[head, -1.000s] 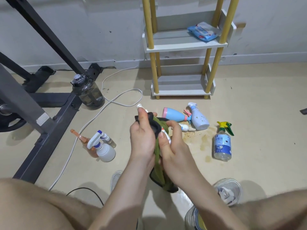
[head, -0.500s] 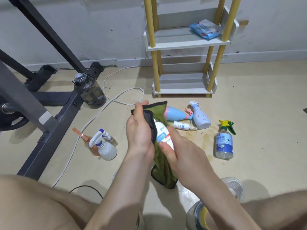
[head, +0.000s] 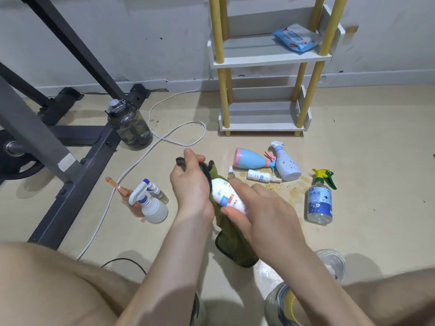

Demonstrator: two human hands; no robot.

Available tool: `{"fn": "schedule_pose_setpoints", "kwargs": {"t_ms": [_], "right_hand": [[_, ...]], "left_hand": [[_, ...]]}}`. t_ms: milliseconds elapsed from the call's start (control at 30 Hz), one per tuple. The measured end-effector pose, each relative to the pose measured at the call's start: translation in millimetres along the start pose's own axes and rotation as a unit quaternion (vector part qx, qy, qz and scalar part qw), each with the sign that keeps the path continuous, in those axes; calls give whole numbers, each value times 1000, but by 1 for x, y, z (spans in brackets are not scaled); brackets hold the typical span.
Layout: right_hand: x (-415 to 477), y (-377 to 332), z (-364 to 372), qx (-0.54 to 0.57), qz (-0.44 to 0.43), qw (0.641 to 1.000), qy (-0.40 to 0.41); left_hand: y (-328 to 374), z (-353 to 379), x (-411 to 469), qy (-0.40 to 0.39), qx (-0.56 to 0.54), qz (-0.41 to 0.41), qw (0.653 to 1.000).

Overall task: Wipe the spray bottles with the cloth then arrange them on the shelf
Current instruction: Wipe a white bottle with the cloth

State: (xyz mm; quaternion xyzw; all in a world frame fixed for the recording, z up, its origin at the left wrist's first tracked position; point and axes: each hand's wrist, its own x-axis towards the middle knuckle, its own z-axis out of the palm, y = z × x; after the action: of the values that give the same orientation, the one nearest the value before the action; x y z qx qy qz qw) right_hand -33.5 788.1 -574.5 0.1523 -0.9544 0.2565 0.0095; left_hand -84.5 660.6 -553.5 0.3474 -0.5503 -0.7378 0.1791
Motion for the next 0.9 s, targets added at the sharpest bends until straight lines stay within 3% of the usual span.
{"fn": "schedule_pose_setpoints", "kwargs": {"t_ms": [67, 133, 167, 233, 267, 300, 333, 367, 433, 467, 500, 567, 667, 700, 800, 900], "right_hand": [[-4, -1, 11, -4, -3, 998, 55], [-2, -1, 12, 127, 21, 991, 39], [0, -2, 10, 244, 46, 969, 8], [3, -7, 2, 475, 150, 865, -51], [5, -9, -5, 552, 201, 806, -76], [5, -10, -9, 580, 233, 775, -93], [5, -10, -11, 579, 242, 772, -102], [4, -9, -10, 543, 228, 803, -96], [2, -4, -4, 376, 155, 913, -16], [1, 0, 0, 282, 120, 952, 26], [0, 2, 2, 203, 96, 973, 46], [0, 6, 1, 147, 75, 984, 61], [8, 10, -6, 254, 80, 963, 42], [10, 12, -10, 341, 94, 935, 25], [12, 12, -21, 563, 166, 807, -64], [13, 11, -27, 608, 207, 761, -92]], "left_hand": [[-8, -2, -2, -5, 15, 27, 1000], [-14, -3, -4, -53, 26, 34, 998], [-16, -3, -7, -82, 24, 30, 996], [-19, -3, -15, -131, 11, -2, 991], [-20, -2, -19, -153, 0, -18, 988], [-21, -3, -22, -167, -7, -28, 986], [-23, -4, -24, -175, -4, -32, 984], [-24, -6, -26, -183, 5, -31, 983], [-29, -9, -26, -201, 59, 7, 978], [-30, -10, -27, -217, 97, 34, 971], [-30, -9, -28, -227, 119, 50, 965], [-26, -7, -33, -251, 79, 18, 965], [-16, -12, -30, -289, -70, -96, 950], [-12, -15, -29, -301, -110, -116, 940], [-6, -18, -28, -339, -139, -94, 926], [-6, -14, -32, -293, -129, -72, 945]]}}
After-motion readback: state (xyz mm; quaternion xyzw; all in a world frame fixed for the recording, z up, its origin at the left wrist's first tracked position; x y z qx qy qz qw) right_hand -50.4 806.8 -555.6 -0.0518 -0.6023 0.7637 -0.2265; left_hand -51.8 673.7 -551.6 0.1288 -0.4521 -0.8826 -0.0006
